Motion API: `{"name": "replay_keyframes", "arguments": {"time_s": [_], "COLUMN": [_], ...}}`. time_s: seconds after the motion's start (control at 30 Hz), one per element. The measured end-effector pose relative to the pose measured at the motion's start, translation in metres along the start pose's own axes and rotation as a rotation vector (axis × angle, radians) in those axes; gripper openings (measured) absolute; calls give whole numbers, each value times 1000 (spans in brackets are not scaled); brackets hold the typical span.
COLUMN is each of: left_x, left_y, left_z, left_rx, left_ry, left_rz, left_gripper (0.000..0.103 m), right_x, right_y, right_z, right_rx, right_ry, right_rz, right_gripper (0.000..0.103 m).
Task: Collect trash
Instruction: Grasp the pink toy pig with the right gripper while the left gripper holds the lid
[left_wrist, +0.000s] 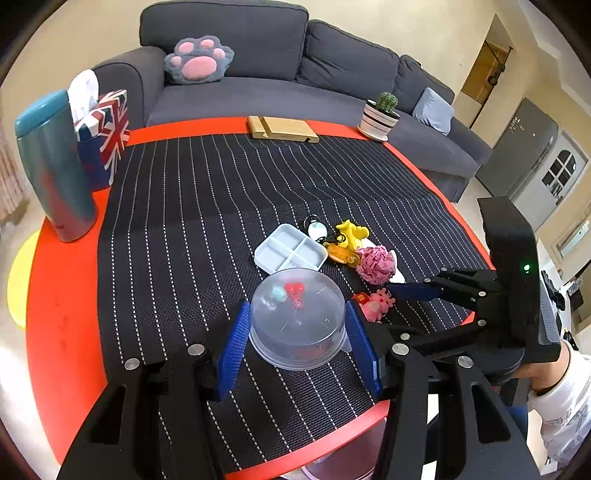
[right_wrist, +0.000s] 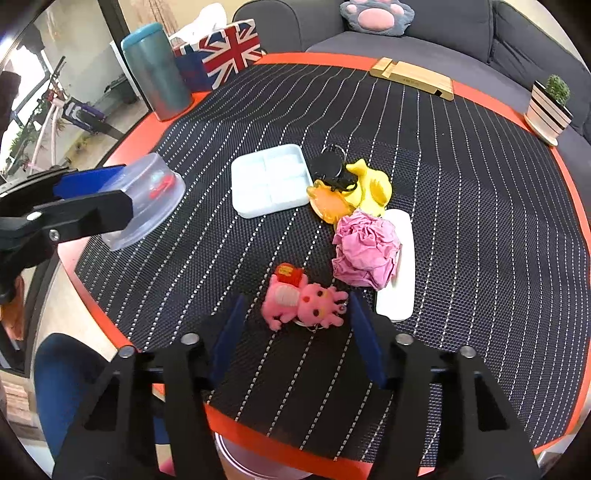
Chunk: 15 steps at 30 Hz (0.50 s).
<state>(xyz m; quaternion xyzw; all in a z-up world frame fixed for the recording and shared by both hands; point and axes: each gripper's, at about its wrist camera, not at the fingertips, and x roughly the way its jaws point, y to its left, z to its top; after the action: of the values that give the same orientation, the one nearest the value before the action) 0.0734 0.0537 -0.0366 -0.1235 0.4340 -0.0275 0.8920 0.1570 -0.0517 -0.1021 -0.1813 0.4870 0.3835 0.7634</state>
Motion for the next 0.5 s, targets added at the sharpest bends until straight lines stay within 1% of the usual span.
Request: {"name": "replay_keyframes", "arguments": {"time_s": [0.1, 0.33, 0.5], "left_x": [1, 2, 0], "left_y": [0, -5, -12], "left_z": [-2, -7, -8], "left_rx": [-1, 8, 23], "left_ry": [1, -1, -13], "left_rz": [-1, -4, -5], "left_gripper": [52, 52, 52], "right_x": [0, -6, -25], "right_y": [0, -2, -4], "right_z": [0, -4, -8], "right_rx": [-1, -7, -7], "right_ry": [-6, -20, -59], "right_rz": [-24, -11, 6], "right_gripper": [47, 46, 46]}}
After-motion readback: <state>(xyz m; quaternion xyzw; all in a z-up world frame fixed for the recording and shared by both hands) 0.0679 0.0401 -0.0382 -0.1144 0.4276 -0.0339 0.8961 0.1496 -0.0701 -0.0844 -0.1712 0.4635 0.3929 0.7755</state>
